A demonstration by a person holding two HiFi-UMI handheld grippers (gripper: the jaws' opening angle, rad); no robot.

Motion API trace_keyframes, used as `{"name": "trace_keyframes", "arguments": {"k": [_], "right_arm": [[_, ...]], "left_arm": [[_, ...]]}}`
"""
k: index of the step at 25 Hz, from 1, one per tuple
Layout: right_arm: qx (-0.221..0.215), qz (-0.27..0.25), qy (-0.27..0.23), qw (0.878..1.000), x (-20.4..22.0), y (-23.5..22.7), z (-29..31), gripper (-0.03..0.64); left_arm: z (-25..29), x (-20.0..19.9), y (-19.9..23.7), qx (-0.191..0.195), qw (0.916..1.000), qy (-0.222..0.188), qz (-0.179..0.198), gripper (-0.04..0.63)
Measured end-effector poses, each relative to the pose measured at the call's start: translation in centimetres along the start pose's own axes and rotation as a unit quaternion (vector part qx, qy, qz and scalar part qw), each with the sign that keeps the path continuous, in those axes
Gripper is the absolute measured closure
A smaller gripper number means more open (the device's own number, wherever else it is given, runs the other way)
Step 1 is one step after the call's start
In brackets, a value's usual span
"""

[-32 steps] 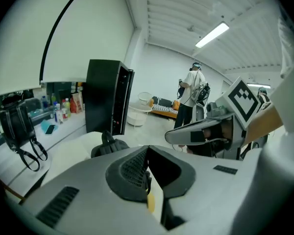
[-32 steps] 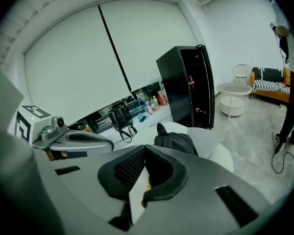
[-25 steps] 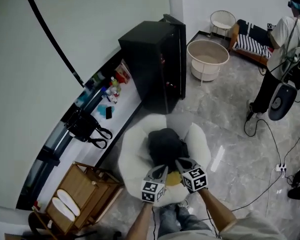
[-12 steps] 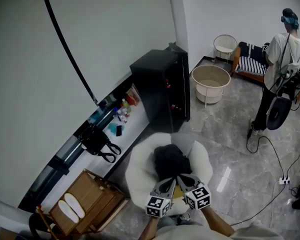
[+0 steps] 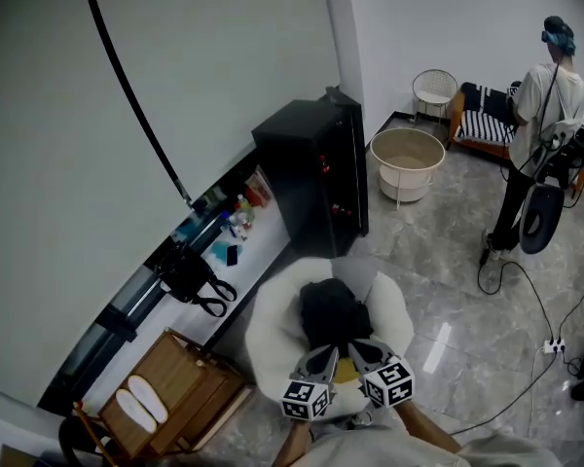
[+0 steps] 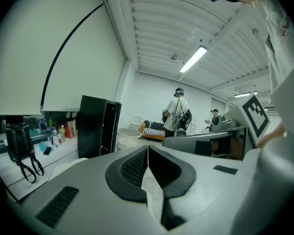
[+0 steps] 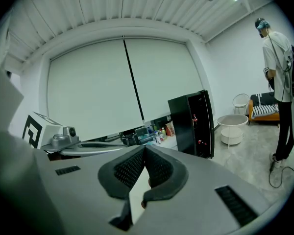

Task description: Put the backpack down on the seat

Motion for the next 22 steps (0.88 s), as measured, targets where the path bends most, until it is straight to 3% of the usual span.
{"name": "trace_keyframes", "arguments": {"k": [11,22], "right_arm": [[0.009,-0.007,-0.005,1.000,0.7,3.7,-2.7,0.589],[0.016,0.002,0.002,1.000,5.7,11.7,-8.3,0.589]], "left_arm": [[-3.9,1.0,-2.4,0.023,0.9996,-0.003,0.015,0.563],[-13.0,6.3,-6.9,0.032,0.9995,0.004,0.006,0.563]]}}
Point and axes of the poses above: the fingertips, and each gripper's own axes: z forward along the fingers, y to its left, x out of its underside, the point moved 8 cm from there along -z, backward along the fingers, and after that the axes turned 6 degrees about y, right-handed, at the moved point
